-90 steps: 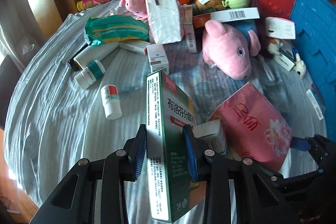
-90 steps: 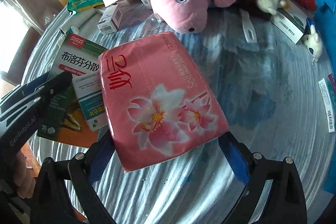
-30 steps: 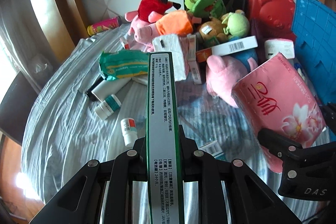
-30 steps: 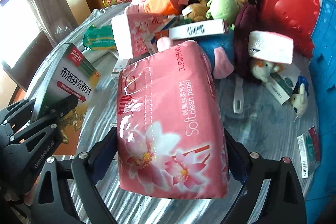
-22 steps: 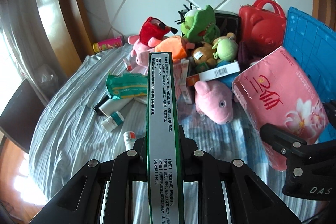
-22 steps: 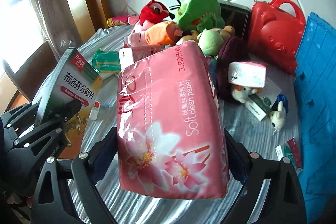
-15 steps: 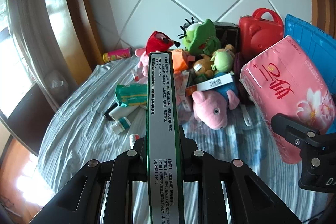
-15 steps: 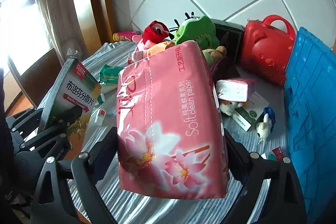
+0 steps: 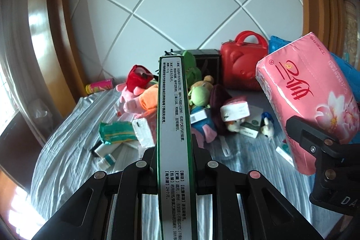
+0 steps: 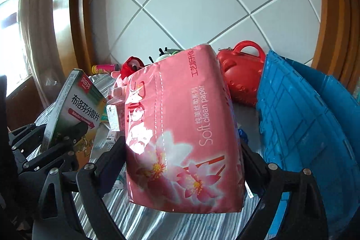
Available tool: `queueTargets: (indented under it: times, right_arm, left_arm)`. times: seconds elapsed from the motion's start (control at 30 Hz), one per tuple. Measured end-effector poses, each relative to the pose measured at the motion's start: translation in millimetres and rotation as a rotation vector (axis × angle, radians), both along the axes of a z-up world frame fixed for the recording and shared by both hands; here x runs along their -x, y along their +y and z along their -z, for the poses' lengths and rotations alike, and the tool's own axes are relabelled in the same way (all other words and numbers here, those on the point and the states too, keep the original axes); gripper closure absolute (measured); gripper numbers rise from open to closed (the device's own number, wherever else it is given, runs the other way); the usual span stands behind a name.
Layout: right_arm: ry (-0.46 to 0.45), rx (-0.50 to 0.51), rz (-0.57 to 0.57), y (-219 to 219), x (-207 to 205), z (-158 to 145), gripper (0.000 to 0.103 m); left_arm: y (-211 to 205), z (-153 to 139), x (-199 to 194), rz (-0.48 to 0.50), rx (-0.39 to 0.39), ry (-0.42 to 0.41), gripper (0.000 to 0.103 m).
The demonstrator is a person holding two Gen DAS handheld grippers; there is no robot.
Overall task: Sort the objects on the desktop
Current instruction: 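Lift the ibuprofen box and pink tissue pack and carry both over the blue crate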
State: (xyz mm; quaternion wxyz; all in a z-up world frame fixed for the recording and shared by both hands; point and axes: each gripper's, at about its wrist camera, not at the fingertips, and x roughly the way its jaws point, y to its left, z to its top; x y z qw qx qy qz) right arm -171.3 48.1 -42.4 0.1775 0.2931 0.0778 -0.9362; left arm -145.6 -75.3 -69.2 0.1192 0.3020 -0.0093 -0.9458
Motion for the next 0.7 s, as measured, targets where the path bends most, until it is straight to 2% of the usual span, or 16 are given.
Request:
queueTargets:
  times: [0.23,0.4,0.5,0.7]
  right_arm:
    - [0.036,0.017,0.083,27.1,-13.3,-25.5,0.01]
    - [0.095,0.043,0.12,65.2,-19.7,-56.4,0.01]
    - [0.131,0.068,0.14,100.6,-18.9,-74.0,0.01]
    - [0.207,0.095,0.167,198.1,-12.8,-102.4,0.01]
  left_arm:
    - [24.9,-22.4,-0.3,0.081,0.001,0.049,0.085]
    - [59.3,-44.4,2.0,0.101,0.019,0.094,0.085]
    - [84.5,-59.7,4.2,0.109,0.031,0.126,0.085]
    - [171.0,-99.9,12.5,0.098,0.054,0.23,0.085]
